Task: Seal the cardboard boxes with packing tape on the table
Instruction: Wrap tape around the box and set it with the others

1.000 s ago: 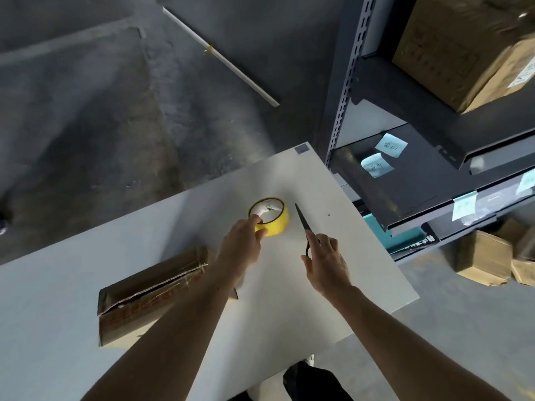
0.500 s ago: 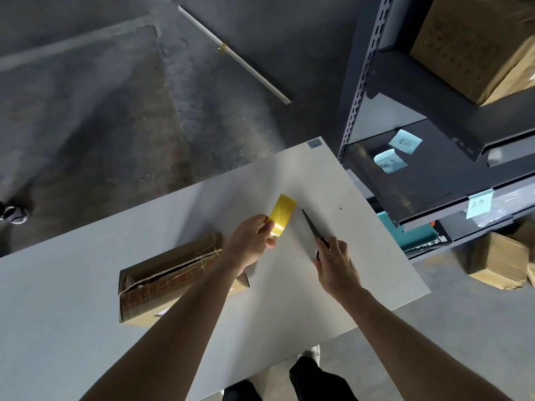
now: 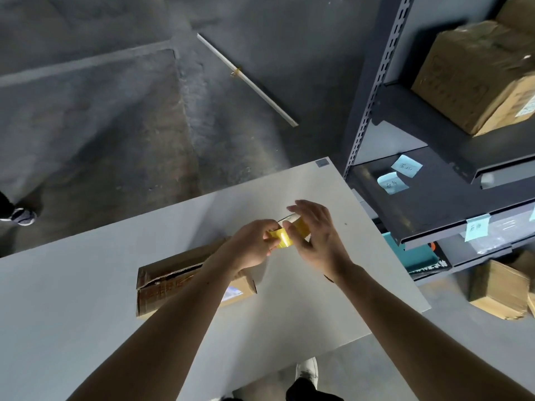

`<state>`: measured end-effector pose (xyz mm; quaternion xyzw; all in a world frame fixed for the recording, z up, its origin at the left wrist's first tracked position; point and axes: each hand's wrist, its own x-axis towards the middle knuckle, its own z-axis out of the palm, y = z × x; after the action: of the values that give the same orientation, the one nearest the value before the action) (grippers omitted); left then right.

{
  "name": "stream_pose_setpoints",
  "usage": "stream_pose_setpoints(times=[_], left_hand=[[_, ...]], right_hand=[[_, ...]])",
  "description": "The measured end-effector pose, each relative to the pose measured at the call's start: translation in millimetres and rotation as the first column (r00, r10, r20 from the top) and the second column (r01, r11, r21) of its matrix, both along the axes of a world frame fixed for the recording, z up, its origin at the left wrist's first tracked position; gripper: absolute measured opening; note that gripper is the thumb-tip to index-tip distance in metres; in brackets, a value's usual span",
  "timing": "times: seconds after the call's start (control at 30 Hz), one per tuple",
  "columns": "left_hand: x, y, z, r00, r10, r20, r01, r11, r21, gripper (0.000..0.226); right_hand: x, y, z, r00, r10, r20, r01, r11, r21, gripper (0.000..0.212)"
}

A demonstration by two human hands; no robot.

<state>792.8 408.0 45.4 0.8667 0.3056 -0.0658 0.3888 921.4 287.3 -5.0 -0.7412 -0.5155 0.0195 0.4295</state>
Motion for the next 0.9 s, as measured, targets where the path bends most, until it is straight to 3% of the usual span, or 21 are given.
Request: stream_pose_setpoints(times=[0.13,0.33,0.63,0.9], left_hand=[[-13,8,14,0.999,0.006,0.036,-0.008,0.999,0.051,0.008],[-43,18,33,0.964,0.193,0.185,-0.205,0.977,0.05,0.049],[-85,45,43,0.878,0.371,0.303,-0.411,0.908,0.081,0.011],[-119,60,47,0.829,0.449,0.335,-0.502,0.86,0.089,0.012]], right_hand=[[-6,14,1,0.983,0.105,0.152,-0.11,0.994,0.025,0.029],[-32,28,17,0.982,0.172,0.083,-0.173,0.985,0.002,0.022],[-72,55,50,0.963,0.242,-0.118,-0.25,0.967,-0.057,0.014],[-98,73,51,0.923,0.289,-0.254,-0.319,0.944,-0.085,0.02]])
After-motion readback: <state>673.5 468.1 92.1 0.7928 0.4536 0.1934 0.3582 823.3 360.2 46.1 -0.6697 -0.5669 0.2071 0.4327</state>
